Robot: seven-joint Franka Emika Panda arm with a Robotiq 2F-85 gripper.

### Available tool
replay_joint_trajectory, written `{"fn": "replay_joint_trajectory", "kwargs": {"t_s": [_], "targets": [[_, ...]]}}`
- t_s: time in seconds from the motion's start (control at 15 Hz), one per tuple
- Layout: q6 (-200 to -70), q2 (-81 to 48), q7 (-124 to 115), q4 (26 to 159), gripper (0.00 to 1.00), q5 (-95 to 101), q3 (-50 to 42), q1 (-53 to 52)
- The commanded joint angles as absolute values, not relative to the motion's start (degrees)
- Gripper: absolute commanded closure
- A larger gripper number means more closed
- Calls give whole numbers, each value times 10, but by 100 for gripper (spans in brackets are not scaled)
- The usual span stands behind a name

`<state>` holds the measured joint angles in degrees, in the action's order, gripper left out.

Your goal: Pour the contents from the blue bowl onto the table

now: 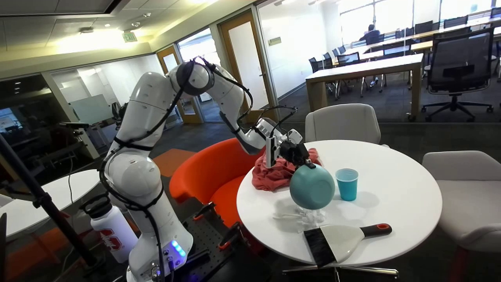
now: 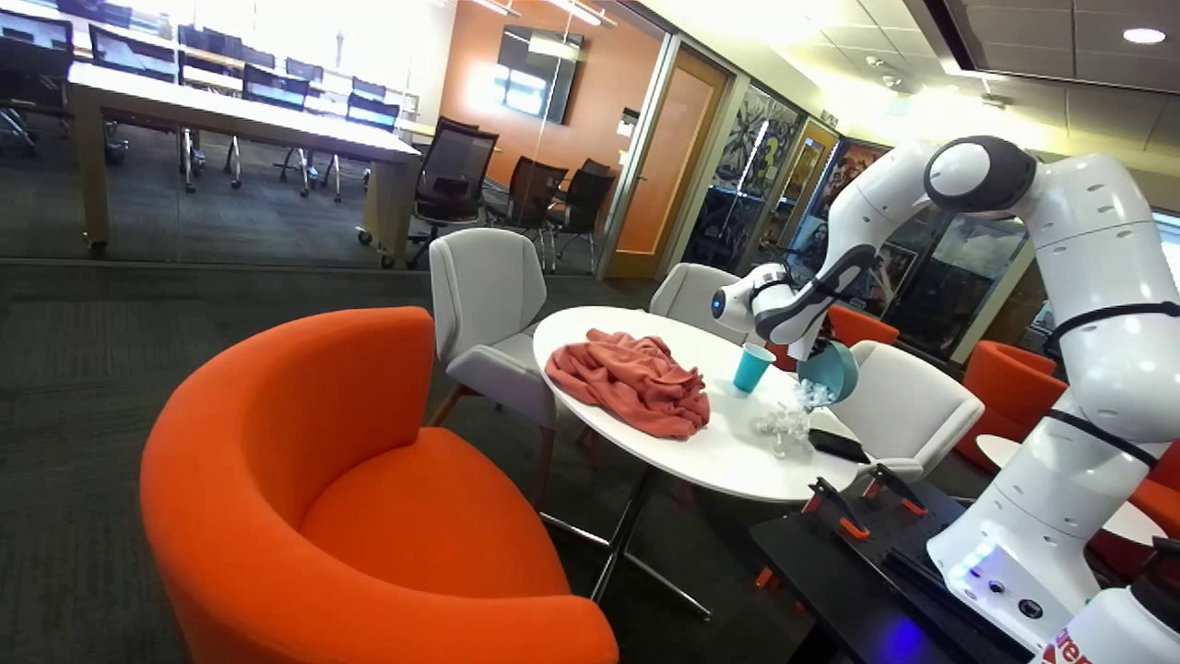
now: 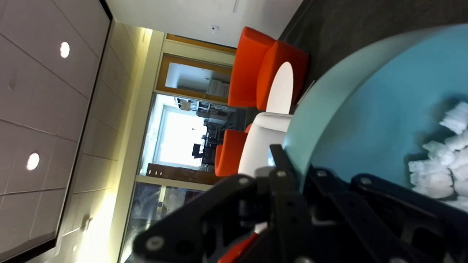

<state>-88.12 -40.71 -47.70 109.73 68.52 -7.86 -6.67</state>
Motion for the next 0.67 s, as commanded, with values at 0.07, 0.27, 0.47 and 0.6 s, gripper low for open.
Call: {"fn": "replay_joint_trajectory", "kwargs": {"t_s": [0.07, 0.27, 0.47, 0.6], "targets": [[-795, -459, -481, 1041, 98, 723, -64, -68], [-728, -485, -471, 1017, 98, 745, -56, -75], [-662, -504, -459, 1004, 98, 766, -48, -80], [-619, -513, -446, 1000, 98, 779, -44, -82]]}}
